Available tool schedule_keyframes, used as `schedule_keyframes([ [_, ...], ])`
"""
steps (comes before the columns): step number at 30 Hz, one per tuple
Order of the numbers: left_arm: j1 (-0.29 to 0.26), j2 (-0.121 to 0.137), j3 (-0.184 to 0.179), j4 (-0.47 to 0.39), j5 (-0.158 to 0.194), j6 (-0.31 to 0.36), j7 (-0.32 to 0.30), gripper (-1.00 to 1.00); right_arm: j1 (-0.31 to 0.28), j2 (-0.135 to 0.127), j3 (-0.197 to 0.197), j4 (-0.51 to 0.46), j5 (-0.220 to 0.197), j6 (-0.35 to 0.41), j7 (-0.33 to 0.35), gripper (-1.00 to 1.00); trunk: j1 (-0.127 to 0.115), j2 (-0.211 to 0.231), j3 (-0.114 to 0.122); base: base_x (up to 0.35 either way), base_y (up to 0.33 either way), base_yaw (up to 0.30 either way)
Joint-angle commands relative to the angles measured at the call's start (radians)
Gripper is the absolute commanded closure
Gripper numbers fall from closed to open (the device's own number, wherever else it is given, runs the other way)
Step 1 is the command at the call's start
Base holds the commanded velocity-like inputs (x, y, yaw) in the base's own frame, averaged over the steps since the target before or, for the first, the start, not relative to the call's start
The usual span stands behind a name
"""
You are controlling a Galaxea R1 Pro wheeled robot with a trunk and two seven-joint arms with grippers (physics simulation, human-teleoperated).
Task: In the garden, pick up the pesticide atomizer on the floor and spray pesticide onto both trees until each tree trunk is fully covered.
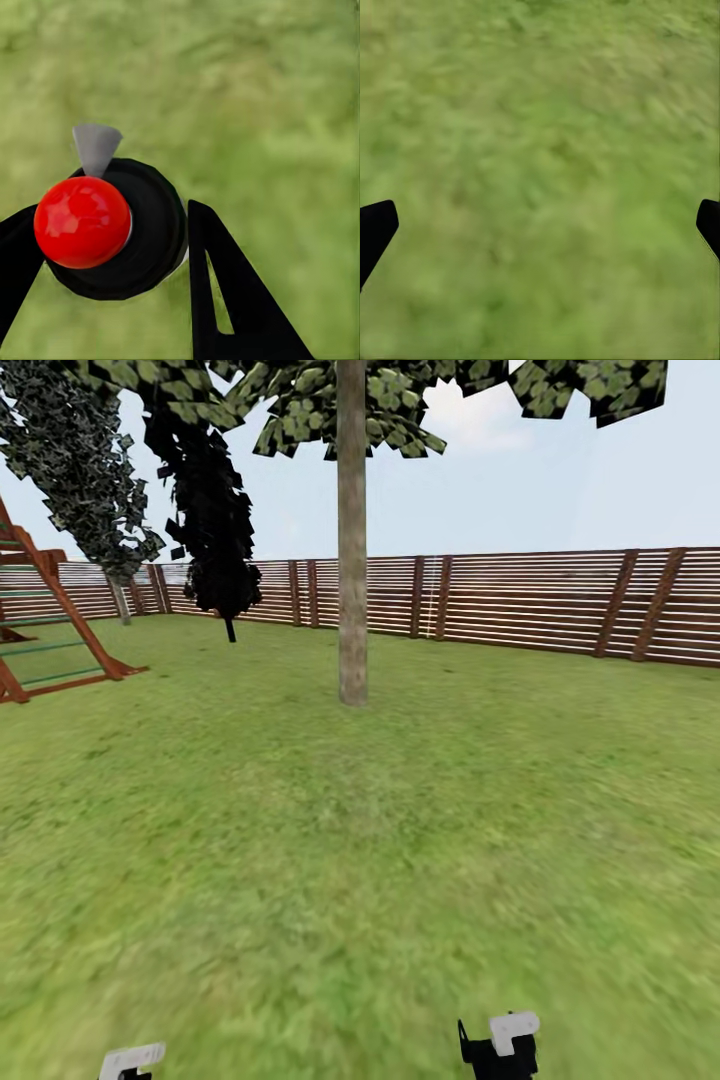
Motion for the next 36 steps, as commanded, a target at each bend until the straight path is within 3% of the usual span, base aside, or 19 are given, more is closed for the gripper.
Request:
schedule_keyframes([
  [1, -0.001, 0.000, -0.001, 0.001, 0.008, -0.003, -0.004, 1.00, -0.001, 0.000, -0.001, 0.001, 0.011, -0.001, -0.009, -1.00, 0.000, 0.000, -0.001, 0.336, 0.000, 0.000],
  [36, 0.000, 0.000, -0.001, 0.001, 0.009, -0.003, -0.005, 1.00, -0.001, 0.003, -0.001, 0.000, 0.009, -0.001, -0.010, -1.00, 0.000, 0.000, -0.010, 0.336, 0.000, 0.000],
])
